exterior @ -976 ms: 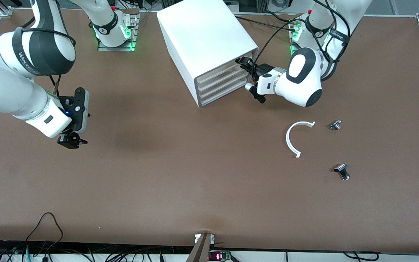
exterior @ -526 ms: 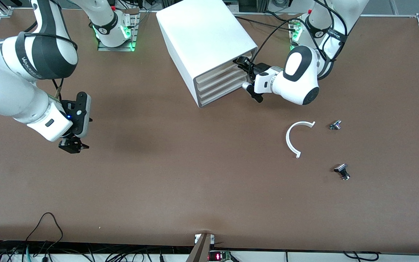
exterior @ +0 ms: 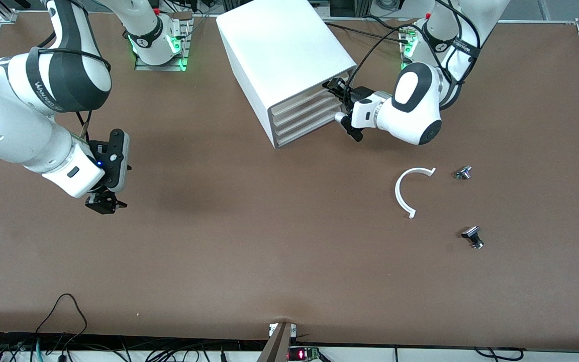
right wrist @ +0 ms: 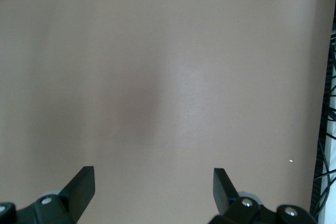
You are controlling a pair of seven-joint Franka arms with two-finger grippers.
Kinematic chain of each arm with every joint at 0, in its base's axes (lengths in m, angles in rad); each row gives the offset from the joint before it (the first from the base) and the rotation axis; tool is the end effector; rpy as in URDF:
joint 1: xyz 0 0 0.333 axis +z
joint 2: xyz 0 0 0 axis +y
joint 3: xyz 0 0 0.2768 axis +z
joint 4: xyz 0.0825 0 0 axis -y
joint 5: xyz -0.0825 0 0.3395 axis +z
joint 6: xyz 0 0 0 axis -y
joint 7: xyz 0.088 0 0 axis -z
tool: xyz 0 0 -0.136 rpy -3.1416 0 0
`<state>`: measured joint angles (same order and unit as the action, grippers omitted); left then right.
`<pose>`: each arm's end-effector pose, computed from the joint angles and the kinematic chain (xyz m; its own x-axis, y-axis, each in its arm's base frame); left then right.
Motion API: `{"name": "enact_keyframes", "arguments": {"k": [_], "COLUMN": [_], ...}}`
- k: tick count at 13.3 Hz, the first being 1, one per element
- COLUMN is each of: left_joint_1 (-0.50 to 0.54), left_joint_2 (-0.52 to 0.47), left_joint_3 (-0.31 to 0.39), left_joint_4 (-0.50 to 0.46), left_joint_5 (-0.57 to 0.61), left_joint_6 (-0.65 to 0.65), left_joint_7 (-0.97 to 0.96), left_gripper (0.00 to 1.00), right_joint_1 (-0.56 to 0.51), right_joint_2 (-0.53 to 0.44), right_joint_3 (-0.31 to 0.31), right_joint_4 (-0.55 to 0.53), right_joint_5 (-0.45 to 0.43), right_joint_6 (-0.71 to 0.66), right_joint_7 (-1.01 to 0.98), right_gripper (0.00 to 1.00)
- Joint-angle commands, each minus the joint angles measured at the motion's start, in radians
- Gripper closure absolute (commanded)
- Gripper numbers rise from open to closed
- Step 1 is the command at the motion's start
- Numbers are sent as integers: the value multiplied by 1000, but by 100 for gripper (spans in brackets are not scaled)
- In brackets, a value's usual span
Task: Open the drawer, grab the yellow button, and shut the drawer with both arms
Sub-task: 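Pull the drawer open with the left gripper while the right gripper approaches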
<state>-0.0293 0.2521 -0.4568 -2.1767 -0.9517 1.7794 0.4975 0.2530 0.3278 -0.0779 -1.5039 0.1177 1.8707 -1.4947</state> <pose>0.3630 -0.2996 0.2697 0.7666 -0.5741 -0.2878 -0.0740 -0.5241 0.8485 0.5975 0.1231 0.4291 -0.0722 0.9932 0.0913 0.9971 0.0695 0.0320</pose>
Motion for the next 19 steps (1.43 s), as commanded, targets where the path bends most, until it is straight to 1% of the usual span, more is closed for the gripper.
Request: {"name": "enact_keyframes", "arguments": {"k": [1, 4, 6, 7, 8, 9, 10, 11, 12, 14, 16, 17, 19], "left_joint_1": [15, 57, 63, 65, 68, 71, 72, 75, 81, 83, 86, 110, 170], "left_joint_2": [-25, -20, -13, -13, -13, -13, -13, -19, -20, -33, -69, -88, -123], "left_joint_3": [73, 133, 167, 171, 172, 172, 172, 173, 173, 173, 173, 178, 185], "left_joint_4": [33, 64, 89, 90, 98, 103, 104, 107, 123, 132, 132, 133, 175], "left_joint_5": [68, 77, 77, 77, 77, 77, 76, 76, 77, 77, 85, 115, 194], "left_joint_6": [21, 31, 41, 48, 49, 49, 49, 54, 55, 87, 129, 132, 138], "left_joint_7": [-10, -7, -7, -7, -7, -7, -8, -7, -7, -7, -11, -11, -11], "left_gripper": [100, 100, 100, 100, 100, 100, 63, 4, 0, 0, 0, 0, 0], "right_joint_1": [12, 28, 49, 66, 74, 75, 80, 104, 133, 173, 215, 238, 290], "right_joint_2": [22, 68, 70, 73, 85, 85, 88, 99, 118, 135, 136, 137, 149], "right_joint_3": [1, 3, 3, 10, 33, 71, 101, 110, 110, 113, 115, 115, 115], "right_joint_4": [34, 96, 102, 108, 120, 135, 155, 181, 209, 243, 244, 244, 272], "right_joint_5": [22, 45, 46, 46, 53, 54, 45, 36, 11, -1, 3, 7, 7], "right_joint_6": [-1, -15, -15, -15, -18, -28, -44, -56, -73, -108, -108, -101, -100], "right_joint_7": [-13, -12, -13, -16, -21, -15, -13, -12, -18, -16, -6, 7, 121], "right_gripper": [0, 0, 0, 0, 0, 0, 0, 0, 0, 0, 0, 0, 0]}}
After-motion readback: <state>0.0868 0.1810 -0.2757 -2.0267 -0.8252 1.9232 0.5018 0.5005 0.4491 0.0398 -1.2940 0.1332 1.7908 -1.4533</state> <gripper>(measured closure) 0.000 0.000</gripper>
